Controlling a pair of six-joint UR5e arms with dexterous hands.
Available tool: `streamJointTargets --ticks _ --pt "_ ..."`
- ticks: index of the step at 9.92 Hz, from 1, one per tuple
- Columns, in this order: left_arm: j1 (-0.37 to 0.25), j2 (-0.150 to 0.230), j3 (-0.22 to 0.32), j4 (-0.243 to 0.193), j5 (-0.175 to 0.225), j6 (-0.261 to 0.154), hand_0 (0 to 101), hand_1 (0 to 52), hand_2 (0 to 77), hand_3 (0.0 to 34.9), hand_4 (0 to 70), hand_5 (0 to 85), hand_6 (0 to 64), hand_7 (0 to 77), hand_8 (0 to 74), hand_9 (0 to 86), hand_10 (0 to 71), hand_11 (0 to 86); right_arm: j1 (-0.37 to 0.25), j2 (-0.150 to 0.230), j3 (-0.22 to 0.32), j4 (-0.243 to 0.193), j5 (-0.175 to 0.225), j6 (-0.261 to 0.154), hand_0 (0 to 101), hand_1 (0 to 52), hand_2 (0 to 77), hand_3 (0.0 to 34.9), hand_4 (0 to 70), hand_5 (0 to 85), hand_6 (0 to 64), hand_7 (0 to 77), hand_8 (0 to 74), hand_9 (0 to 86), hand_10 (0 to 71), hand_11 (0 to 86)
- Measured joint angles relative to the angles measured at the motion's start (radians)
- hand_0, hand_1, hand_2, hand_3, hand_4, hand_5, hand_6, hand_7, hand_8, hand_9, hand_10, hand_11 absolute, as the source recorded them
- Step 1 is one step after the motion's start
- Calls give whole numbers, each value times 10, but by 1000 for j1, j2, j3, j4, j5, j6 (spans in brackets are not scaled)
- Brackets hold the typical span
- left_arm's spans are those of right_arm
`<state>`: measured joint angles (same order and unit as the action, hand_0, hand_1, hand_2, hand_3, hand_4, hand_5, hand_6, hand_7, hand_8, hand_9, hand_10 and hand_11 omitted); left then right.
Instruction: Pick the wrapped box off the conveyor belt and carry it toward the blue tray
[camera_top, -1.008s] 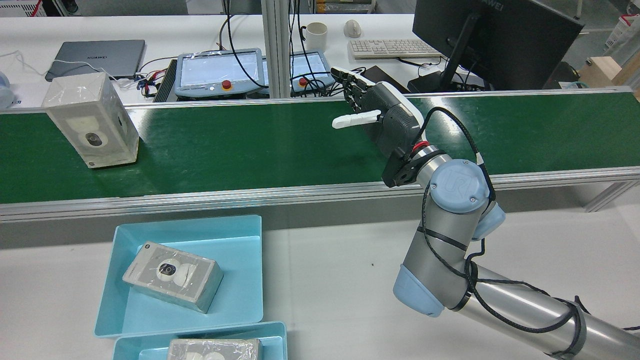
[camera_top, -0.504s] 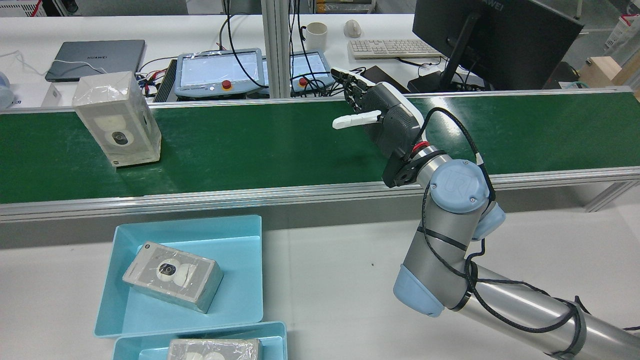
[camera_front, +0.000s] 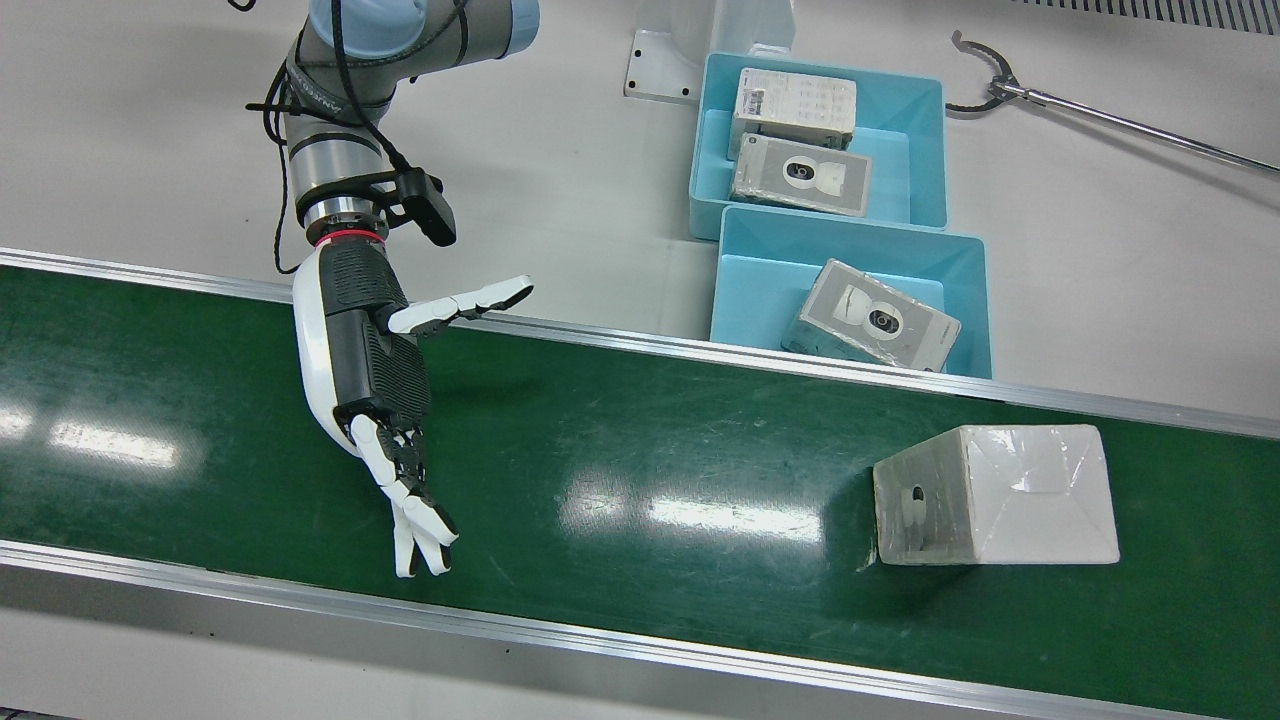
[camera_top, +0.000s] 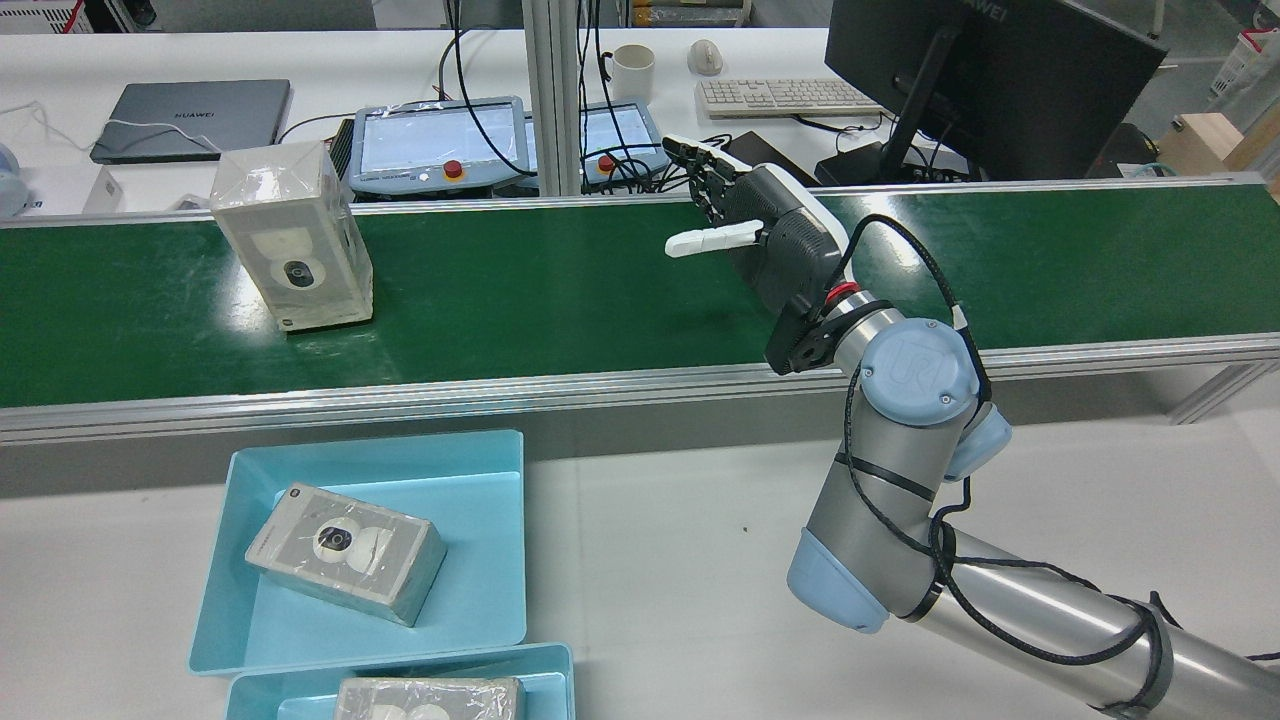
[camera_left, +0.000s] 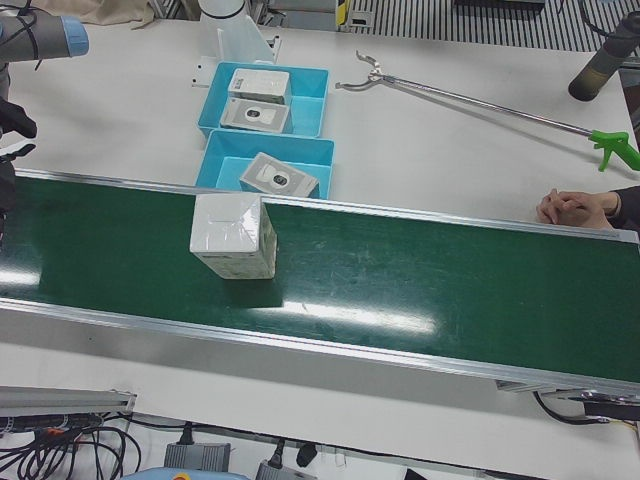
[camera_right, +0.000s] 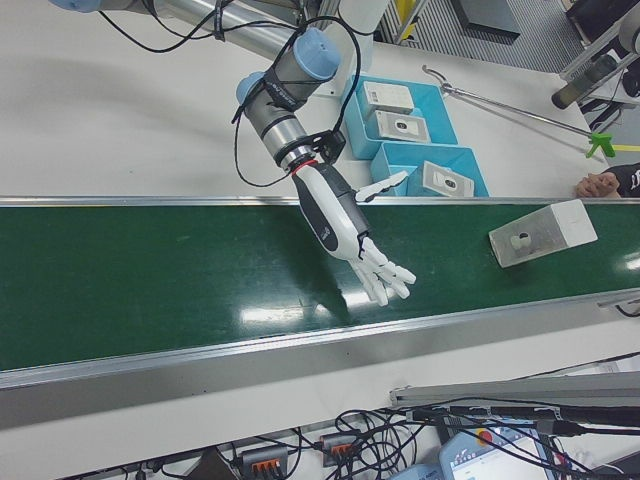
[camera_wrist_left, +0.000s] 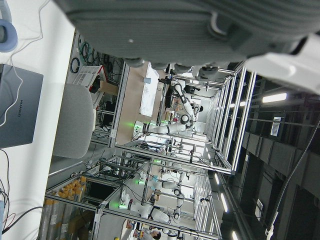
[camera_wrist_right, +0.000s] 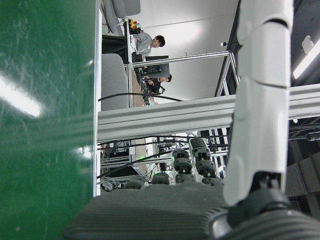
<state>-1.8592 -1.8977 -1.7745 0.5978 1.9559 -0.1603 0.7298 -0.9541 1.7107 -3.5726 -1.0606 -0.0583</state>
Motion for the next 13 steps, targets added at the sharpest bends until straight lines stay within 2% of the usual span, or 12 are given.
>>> streamJointTargets --ticks 7,13 --pt "0 0 0 0 0 0 0 0 11 0 0 11 5 5 5 5 5 5 0 0 -2 0 1 -1 480 142 49 0 93 136 27 16 0 11 0 16" --pt "0 0 0 0 0 0 0 0 5 0 0 11 5 5 5 5 5 5 0 0 -36 0 1 0 482 153 55 0 93 136 27 16 0 11 0 16"
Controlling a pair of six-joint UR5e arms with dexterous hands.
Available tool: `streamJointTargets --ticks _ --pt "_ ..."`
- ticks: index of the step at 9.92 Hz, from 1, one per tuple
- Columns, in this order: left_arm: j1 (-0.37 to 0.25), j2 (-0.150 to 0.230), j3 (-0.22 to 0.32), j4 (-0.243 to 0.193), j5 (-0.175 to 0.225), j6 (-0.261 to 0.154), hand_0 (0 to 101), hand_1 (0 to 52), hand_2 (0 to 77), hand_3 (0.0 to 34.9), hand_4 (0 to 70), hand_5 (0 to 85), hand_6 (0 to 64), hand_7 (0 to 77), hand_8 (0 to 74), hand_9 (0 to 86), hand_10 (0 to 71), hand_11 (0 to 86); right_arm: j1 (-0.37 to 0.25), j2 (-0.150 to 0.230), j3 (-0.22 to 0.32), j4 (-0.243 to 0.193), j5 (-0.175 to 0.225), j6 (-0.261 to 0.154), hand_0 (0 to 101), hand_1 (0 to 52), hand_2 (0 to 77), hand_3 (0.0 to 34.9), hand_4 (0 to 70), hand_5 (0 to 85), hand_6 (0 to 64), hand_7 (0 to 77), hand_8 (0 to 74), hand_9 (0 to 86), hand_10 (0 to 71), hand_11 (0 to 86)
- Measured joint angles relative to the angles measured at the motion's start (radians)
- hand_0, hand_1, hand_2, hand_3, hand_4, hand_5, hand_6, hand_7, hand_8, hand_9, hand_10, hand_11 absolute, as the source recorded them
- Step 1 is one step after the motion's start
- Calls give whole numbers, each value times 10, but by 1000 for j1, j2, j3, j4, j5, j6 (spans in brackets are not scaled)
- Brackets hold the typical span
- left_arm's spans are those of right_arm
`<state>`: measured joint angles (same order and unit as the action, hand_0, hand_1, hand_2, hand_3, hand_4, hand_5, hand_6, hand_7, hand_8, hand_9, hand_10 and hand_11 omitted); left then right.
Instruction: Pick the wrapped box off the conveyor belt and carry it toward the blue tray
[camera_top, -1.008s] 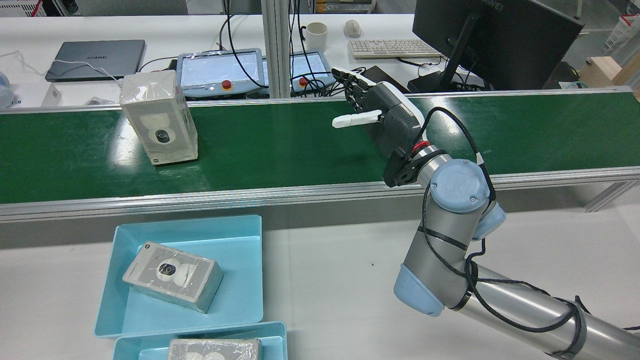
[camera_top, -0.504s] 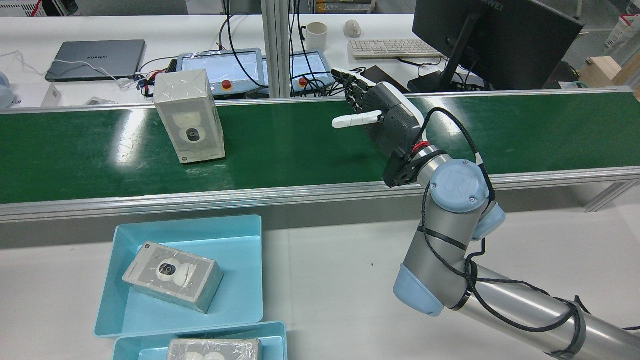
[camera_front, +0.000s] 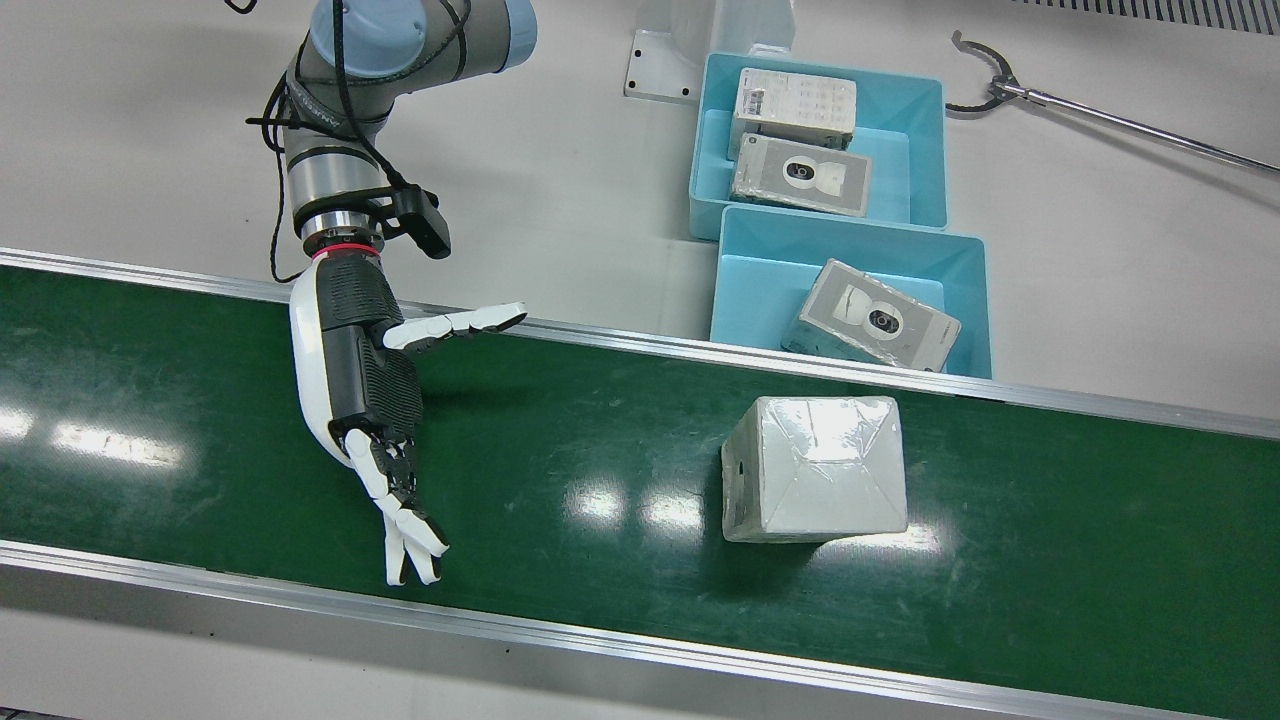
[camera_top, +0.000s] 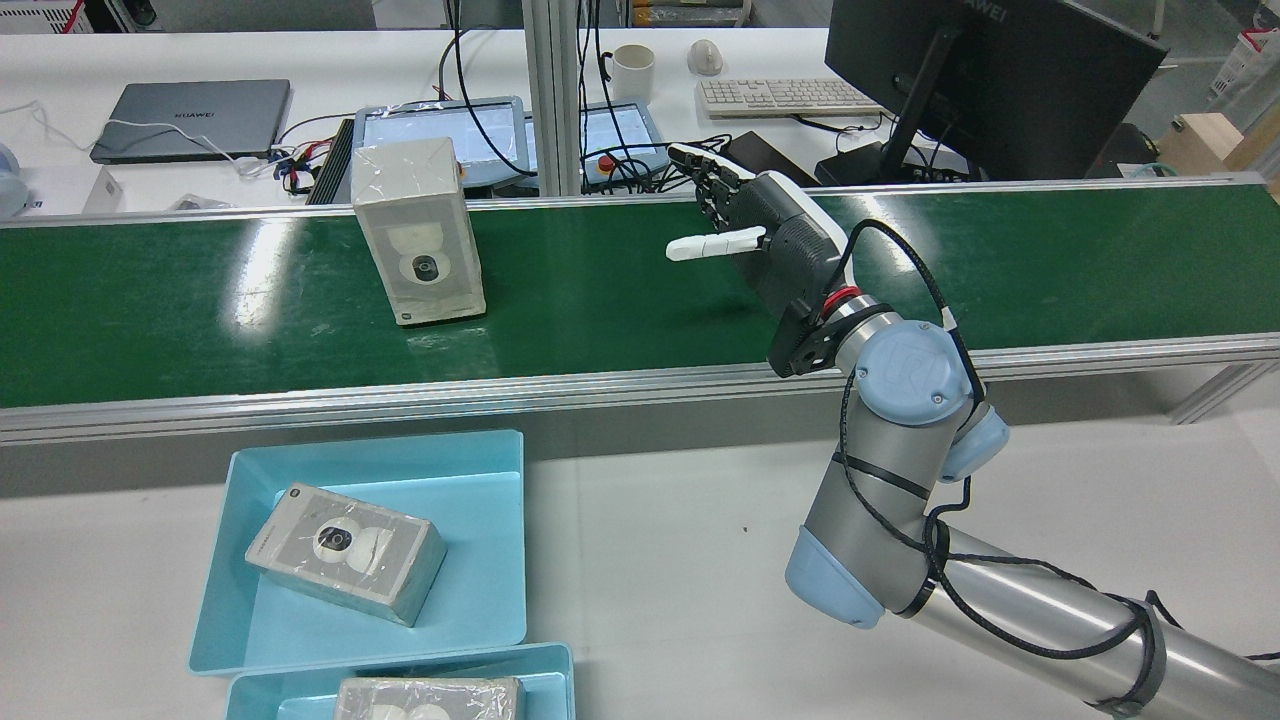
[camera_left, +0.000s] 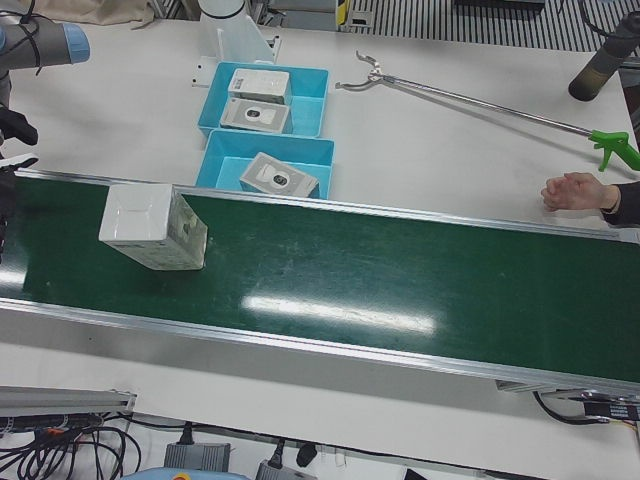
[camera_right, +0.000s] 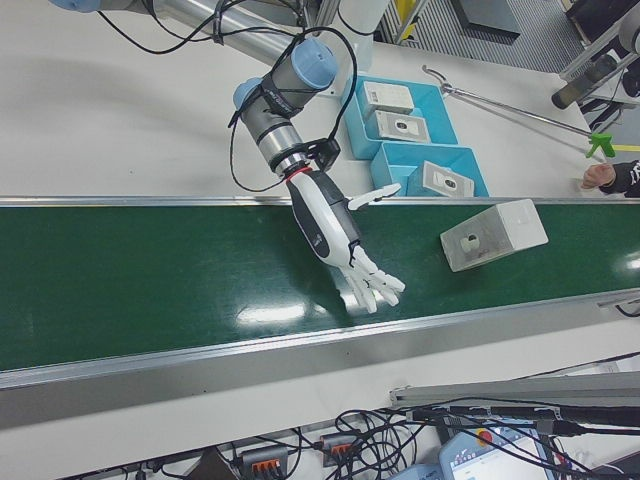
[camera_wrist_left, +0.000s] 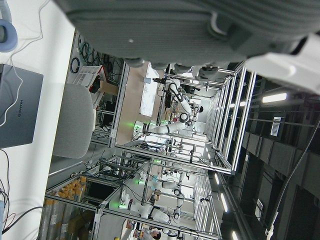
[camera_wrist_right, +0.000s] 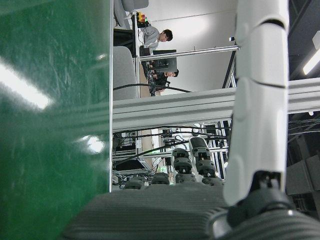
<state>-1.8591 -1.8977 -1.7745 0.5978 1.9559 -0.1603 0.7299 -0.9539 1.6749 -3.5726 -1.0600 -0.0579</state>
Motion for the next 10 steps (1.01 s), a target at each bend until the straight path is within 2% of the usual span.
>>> streamJointTargets --ticks 3,5,6,10 --pt "0 0 0 0 0 0 0 0 11 0 0 11 5 5 5 5 5 5 -2 2 -3 9 0 2 483 147 65 0 87 115 27 16 0 11 0 16" --pt "0 0 0 0 0 0 0 0 5 0 0 11 5 5 5 5 5 5 2 2 -10 49 -5 2 483 147 65 0 87 115 27 16 11 11 0 16" --pt "0 0 0 0 0 0 0 0 11 0 0 11 5 5 5 5 5 5 12 3 -12 60 -14 3 481 153 76 0 104 153 33 27 11 22 0 16" --pt "0 0 0 0 0 0 0 0 11 0 0 11 5 5 5 5 5 5 24 6 -30 71 -37 -1 489 169 87 0 104 147 33 27 11 27 0 16"
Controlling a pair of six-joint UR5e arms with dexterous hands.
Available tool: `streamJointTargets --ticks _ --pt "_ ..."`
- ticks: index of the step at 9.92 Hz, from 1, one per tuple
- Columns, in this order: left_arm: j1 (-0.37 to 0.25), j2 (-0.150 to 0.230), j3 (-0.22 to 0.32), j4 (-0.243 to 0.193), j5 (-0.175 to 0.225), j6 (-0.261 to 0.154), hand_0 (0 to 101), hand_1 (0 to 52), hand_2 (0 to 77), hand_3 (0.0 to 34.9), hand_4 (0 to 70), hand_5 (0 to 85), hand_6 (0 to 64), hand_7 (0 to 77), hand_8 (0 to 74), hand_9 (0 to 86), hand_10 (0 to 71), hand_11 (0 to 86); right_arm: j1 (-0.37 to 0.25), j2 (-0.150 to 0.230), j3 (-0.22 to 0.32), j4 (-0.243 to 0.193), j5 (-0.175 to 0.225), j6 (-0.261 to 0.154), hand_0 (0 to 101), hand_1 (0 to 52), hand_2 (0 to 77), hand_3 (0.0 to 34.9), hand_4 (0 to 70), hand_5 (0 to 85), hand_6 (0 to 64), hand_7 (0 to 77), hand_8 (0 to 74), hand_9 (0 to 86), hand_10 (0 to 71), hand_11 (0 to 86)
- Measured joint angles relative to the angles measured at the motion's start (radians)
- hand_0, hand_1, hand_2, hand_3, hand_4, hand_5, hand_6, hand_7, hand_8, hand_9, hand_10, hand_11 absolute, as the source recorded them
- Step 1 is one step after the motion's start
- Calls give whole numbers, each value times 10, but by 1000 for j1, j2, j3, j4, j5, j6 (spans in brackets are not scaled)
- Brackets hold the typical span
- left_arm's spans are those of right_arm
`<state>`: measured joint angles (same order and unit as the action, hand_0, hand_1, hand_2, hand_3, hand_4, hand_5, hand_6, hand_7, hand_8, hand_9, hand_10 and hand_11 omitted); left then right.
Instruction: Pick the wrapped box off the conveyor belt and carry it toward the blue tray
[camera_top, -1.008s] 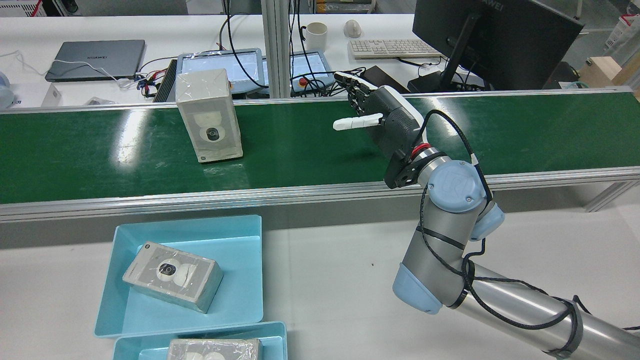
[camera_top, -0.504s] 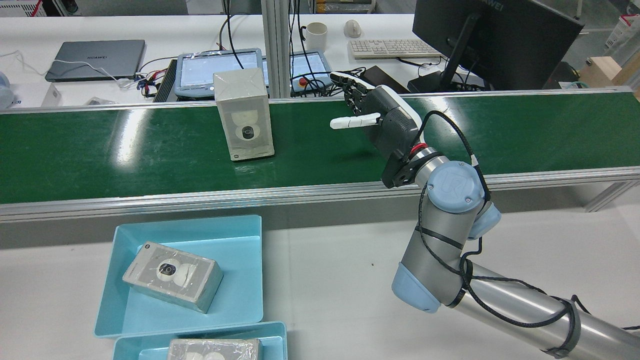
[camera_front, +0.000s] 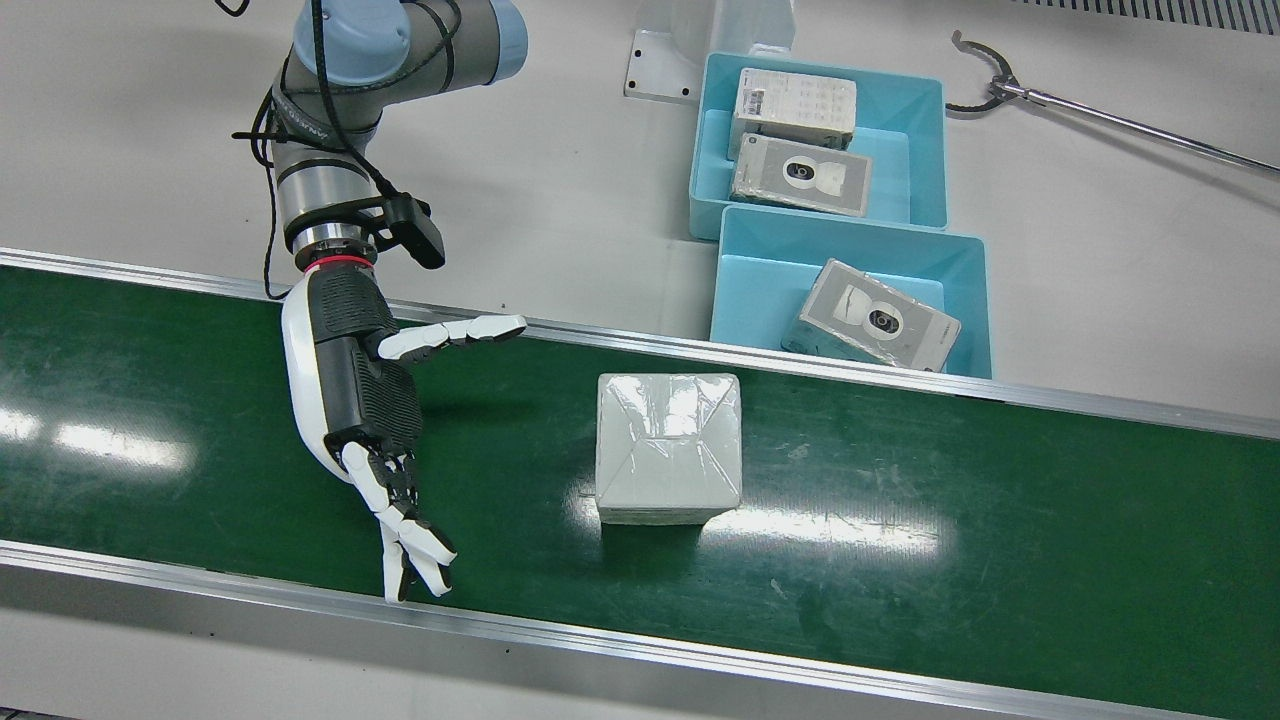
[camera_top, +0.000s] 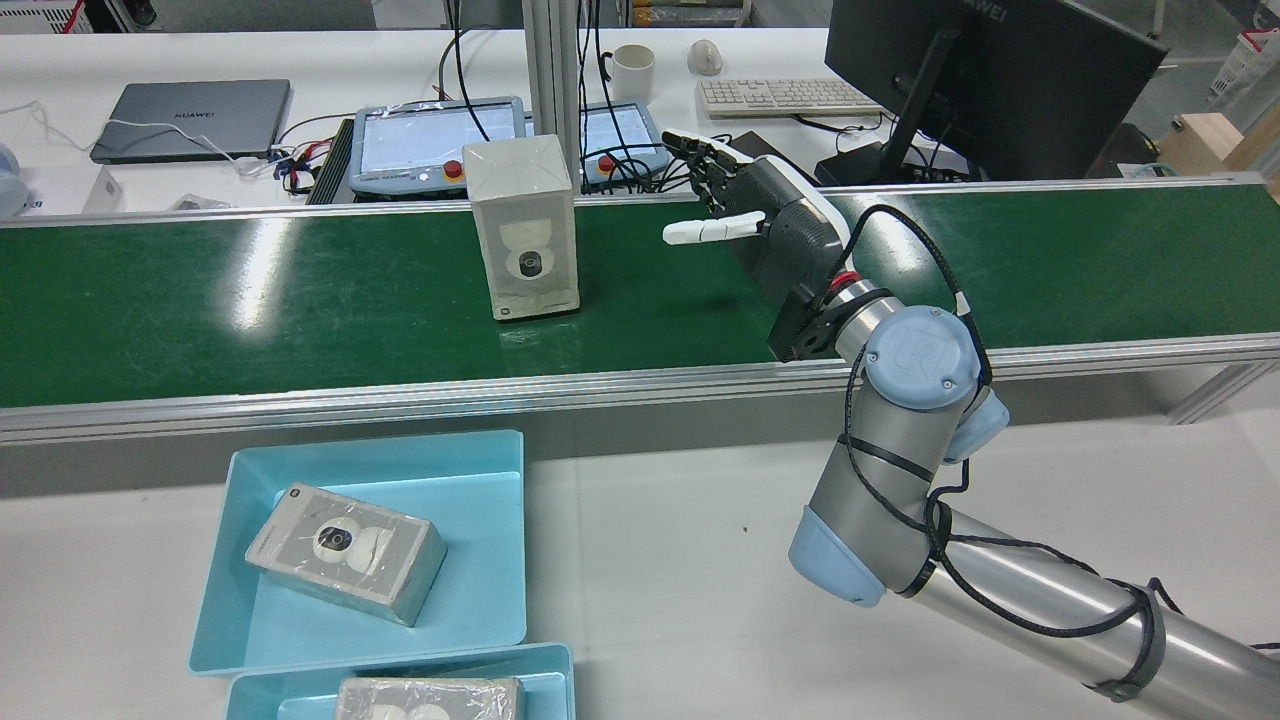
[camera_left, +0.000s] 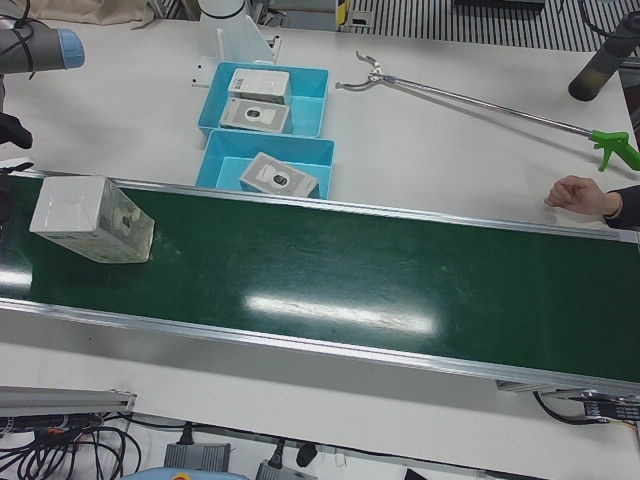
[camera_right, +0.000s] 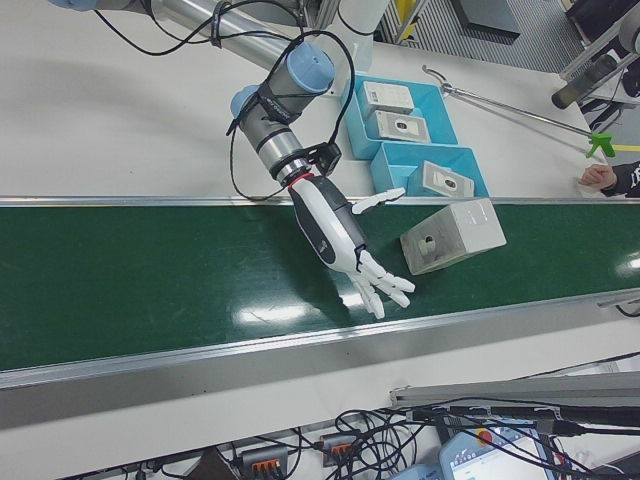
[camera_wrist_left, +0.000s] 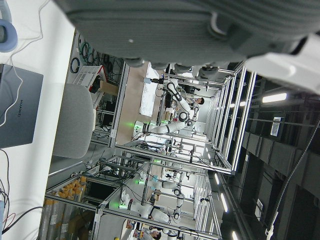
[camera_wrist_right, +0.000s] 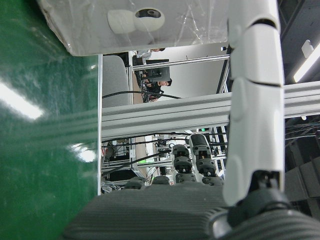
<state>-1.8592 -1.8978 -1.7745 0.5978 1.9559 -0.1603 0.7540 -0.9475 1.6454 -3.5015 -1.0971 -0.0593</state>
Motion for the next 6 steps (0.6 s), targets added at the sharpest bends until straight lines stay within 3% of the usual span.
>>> streamJointTargets --ticks 6 --pt "0 0 0 0 0 0 0 0 11 0 0 11 5 5 5 5 5 5 -16 5 -22 1 -1 -1 487 158 65 0 93 136 33 38 0 11 0 16"
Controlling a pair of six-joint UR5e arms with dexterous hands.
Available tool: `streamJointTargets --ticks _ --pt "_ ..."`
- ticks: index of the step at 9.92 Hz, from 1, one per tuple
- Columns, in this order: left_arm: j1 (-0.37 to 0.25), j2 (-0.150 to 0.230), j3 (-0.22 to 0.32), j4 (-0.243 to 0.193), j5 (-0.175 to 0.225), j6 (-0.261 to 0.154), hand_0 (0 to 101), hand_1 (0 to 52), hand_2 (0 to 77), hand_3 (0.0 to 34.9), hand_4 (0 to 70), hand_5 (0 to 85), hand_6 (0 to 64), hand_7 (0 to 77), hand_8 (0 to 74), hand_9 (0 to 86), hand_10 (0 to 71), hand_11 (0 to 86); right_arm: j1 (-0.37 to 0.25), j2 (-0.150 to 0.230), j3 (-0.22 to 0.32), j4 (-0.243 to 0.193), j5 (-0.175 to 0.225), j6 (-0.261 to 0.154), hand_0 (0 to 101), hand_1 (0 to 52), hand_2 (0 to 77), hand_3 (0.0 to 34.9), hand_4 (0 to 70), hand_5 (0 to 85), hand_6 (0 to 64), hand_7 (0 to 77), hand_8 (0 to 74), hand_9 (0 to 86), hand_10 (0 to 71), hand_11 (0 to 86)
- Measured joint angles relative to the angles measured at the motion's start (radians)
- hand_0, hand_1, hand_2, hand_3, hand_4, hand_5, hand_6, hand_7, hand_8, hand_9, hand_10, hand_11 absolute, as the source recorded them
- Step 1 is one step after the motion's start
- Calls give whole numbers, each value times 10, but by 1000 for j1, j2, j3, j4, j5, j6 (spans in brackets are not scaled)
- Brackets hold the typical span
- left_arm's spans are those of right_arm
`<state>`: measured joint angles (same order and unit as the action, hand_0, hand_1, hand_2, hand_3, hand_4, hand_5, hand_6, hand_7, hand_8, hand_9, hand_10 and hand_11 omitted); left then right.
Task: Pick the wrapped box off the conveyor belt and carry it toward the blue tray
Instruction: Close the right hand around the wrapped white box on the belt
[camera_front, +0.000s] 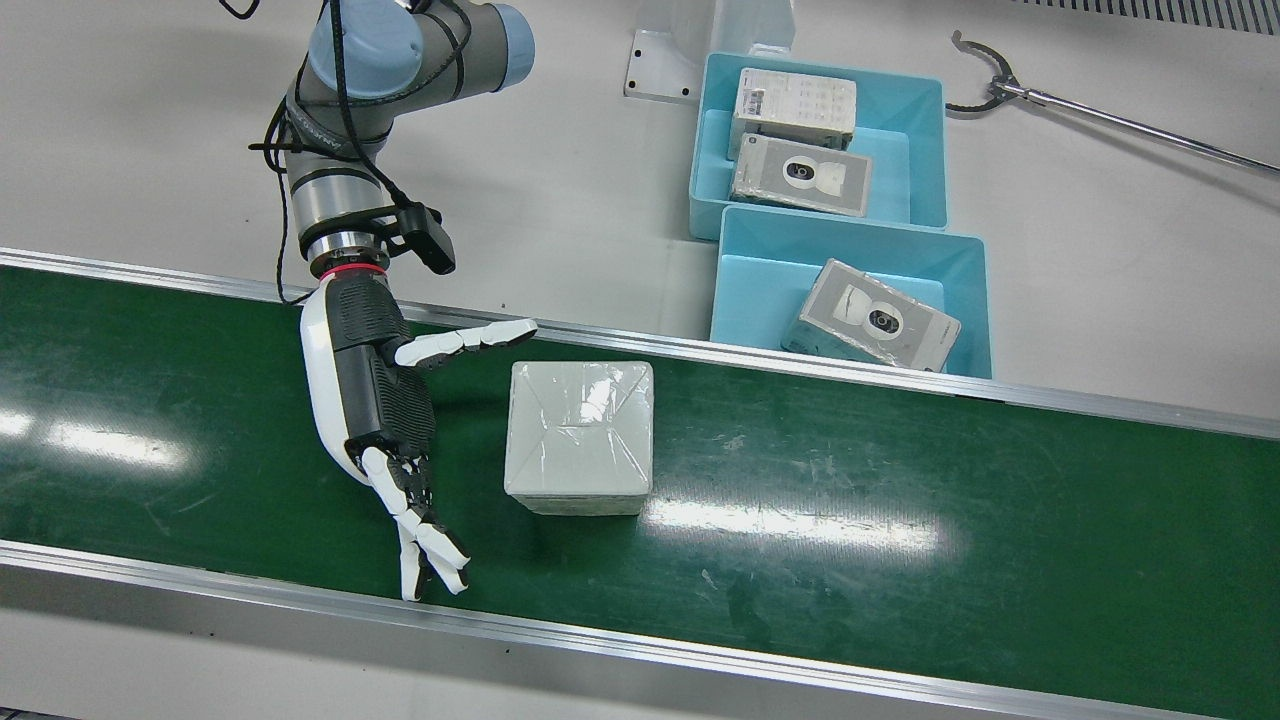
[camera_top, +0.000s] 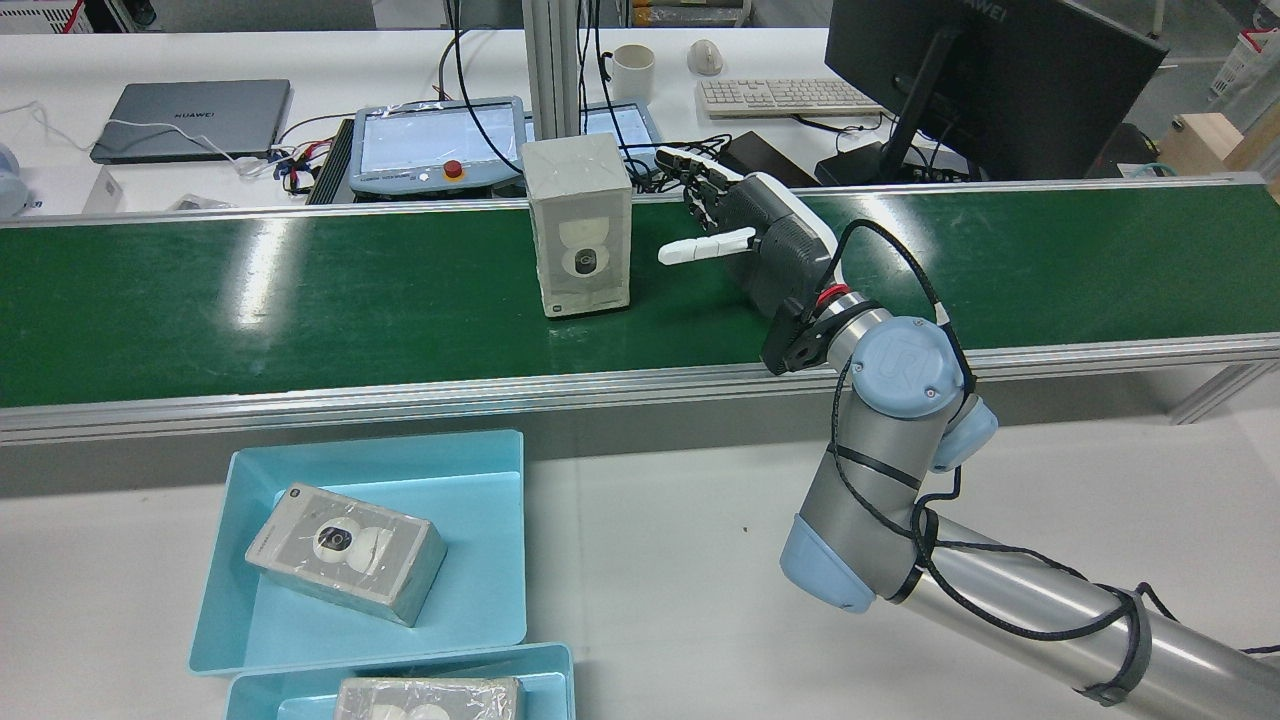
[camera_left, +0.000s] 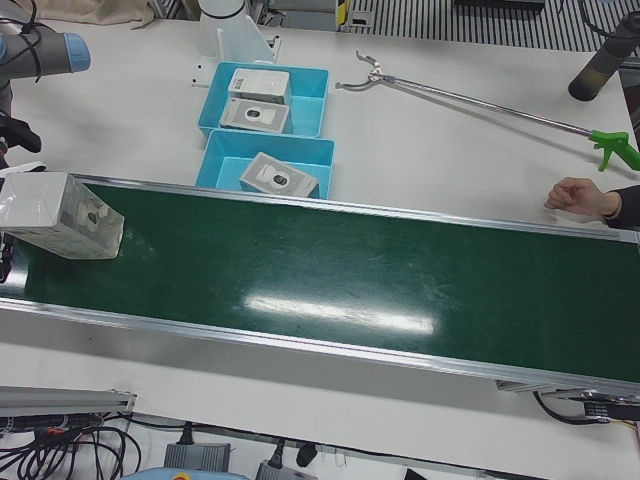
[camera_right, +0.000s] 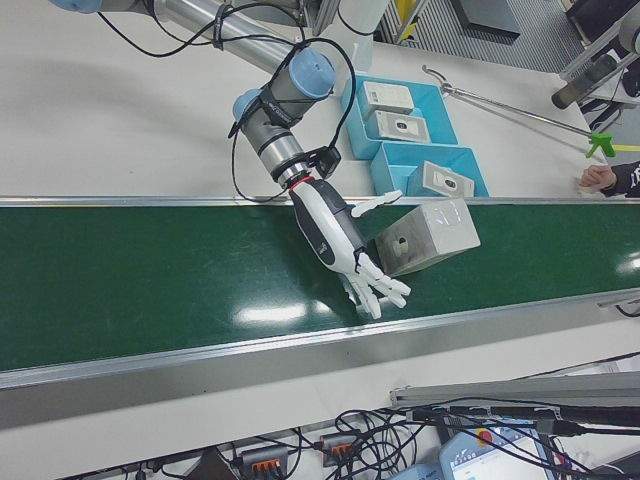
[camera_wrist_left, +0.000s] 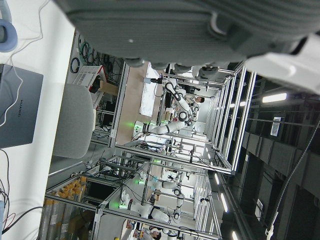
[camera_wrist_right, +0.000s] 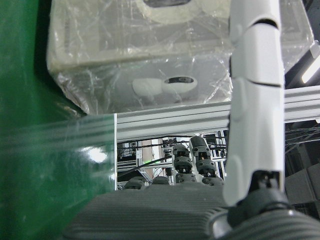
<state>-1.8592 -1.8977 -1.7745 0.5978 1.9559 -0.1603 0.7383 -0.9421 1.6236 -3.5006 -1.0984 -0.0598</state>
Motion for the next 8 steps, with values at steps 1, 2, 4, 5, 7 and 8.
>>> streamJointTargets --ticks 1,2,4,5,7,8 --pt "0 0 0 0 0 0 0 0 11 0 0 11 5 5 5 5 5 5 0 0 0 0 0 0 487 158 65 0 98 136 33 38 0 11 0 16" --pt "0 0 0 0 0 0 0 0 11 0 0 11 0 5 5 5 5 5 0 0 -1 0 0 0 487 158 65 0 98 136 33 38 0 11 0 16" --pt "0 0 0 0 0 0 0 0 11 0 0 11 5 5 5 5 5 5 0 0 -1 0 0 0 489 158 76 0 98 142 33 38 0 11 0 16" --pt "0 0 0 0 0 0 0 0 5 0 0 11 5 5 5 5 5 5 0 0 -1 0 0 0 489 158 76 0 98 142 33 38 0 11 0 16" --pt "0 0 0 0 0 0 0 0 11 0 0 11 5 5 5 5 5 5 0 1 -1 0 0 0 495 175 98 0 98 169 44 60 0 11 0 16" --pt "0 0 0 0 0 0 0 0 11 0 0 11 5 5 5 5 5 5 -1 4 -4 0 0 0 518 213 191 0 104 327 87 153 27 11 0 16"
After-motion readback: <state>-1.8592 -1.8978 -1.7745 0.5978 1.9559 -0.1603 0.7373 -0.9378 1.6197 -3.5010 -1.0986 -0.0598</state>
